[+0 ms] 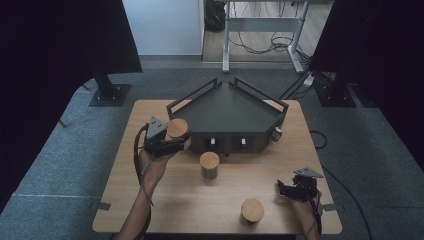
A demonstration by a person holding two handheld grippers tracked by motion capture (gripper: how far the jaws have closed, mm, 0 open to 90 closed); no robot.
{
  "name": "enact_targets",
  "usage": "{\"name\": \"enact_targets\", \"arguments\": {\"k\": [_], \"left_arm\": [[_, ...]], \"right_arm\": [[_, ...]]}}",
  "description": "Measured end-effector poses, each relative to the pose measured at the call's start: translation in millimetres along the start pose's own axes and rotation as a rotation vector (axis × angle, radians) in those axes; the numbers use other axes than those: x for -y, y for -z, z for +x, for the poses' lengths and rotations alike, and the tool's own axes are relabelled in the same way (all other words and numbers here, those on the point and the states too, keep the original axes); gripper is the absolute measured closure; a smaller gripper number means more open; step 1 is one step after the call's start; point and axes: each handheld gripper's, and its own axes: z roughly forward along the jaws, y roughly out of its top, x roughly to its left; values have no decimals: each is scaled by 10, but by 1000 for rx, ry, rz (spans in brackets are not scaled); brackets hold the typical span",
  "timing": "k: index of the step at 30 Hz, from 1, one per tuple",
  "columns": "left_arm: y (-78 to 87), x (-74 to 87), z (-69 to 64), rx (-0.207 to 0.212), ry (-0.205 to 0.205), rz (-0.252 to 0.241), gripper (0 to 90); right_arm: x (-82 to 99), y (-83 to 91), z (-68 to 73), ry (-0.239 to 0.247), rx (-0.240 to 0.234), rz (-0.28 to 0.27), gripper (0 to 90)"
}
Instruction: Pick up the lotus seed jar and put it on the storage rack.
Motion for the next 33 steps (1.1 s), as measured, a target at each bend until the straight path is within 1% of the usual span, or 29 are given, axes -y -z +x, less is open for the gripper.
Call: {"name": "enact_targets", "arguments": {"k": [4, 6, 10, 16, 17, 20, 21, 22, 23, 24, 25, 26, 31, 33], "left_arm": [[-50, -46, 13, -1, 1, -3, 260], [-106, -103, 24, 1, -6, -3, 259], [-163, -145, 35, 3, -7, -1, 260], [-304, -245, 47, -4, -11, -7, 260], [-304, -245, 47, -4, -11, -7, 260], [-365, -291, 48, -10, -16, -7, 260], [-408, -320, 55, -17, -23, -2, 260], [-408, -320, 55, -17, -23, -2, 260], [-454, -348, 65, -24, -25, 0, 260], [-454, -348, 65, -24, -25, 0, 260], [-502, -372, 77, -28, -25, -1, 260], [-502, -372, 77, -28, -25, -1, 260], [-636, -414, 108, -40, -29, 6, 259], [-656, -416, 120, -39, -26, 7, 260]], "right_arm": [[0, 0, 0, 0, 0, 0, 116], [0, -1, 0, 0, 0, -1, 116], [0, -1, 0, -1, 1, -1, 116], [0, -1, -1, -1, 1, -1, 116], [0, -1, -1, -1, 1, -1, 116], [0, -1, -1, -1, 1, -1, 116], [0, -1, -1, -1, 1, -1, 116], [0, -1, -1, -1, 1, -1, 116], [0, -1, -1, -1, 1, -1, 116], [0, -1, -1, -1, 1, -1, 116], [0, -1, -1, -1, 1, -1, 116], [0, -1, -1, -1, 1, -1, 116], [0, -1, -2, -1, 1, -1, 116], [0, -1, -2, 0, 1, -1, 116]]}}
